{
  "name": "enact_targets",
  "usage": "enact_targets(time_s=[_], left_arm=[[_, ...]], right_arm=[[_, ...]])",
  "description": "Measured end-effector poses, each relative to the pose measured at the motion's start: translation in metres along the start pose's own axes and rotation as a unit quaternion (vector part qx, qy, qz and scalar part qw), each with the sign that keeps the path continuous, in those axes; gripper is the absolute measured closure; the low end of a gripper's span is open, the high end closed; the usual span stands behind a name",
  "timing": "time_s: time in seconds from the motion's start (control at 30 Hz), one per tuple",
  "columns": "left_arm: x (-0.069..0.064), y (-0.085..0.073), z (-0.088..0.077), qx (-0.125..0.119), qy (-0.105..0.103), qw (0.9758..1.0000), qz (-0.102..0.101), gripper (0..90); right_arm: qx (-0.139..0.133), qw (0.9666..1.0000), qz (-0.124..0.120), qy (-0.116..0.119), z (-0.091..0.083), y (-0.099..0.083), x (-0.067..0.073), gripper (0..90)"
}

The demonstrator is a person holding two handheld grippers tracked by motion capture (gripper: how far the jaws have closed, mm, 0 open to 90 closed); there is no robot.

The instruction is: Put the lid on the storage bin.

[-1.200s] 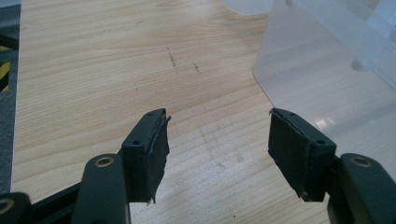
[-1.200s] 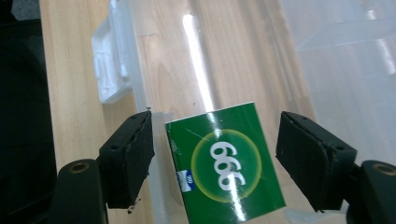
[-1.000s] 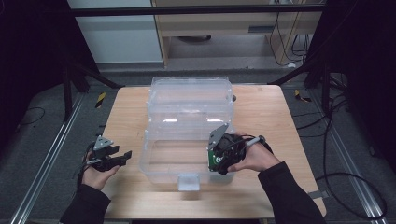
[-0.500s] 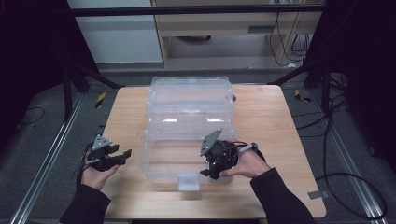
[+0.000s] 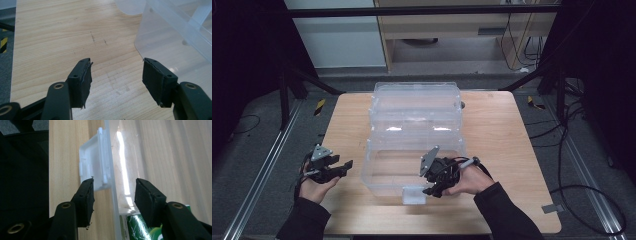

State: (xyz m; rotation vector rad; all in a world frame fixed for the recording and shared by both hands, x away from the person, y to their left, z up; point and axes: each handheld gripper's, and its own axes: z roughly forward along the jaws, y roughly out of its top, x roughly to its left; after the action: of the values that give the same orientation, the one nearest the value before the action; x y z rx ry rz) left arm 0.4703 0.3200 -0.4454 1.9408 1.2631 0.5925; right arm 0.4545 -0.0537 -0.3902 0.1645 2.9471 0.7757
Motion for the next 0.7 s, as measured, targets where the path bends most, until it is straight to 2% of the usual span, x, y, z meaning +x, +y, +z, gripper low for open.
enact_targets(time_s=[0.2,0.23,0.57,0.7], left_arm=[[0.000,0.001,-0.001,-0.004,-0.001,1.0000,0.000,40.0],[0.000,0.002,-0.002,-0.005,-0.001,1.0000,0.000,40.0],[0.000,0.007,-0.007,-0.020,-0.011,0.9997,0.004,43.8],[0.000,0.011,-0.011,-0.025,-0.016,0.9995,0.007,45.5]], right_arm=[[0.013,0.9998,0.007,0.015,0.007,0.001,0.000,53.6],[0.016,0.9995,0.014,0.022,0.010,0.000,0.000,54.5],[0.027,0.9992,0.020,0.023,0.018,0.000,-0.003,58.6],[0.032,0.9987,0.021,0.032,0.019,0.001,-0.005,60.6]])
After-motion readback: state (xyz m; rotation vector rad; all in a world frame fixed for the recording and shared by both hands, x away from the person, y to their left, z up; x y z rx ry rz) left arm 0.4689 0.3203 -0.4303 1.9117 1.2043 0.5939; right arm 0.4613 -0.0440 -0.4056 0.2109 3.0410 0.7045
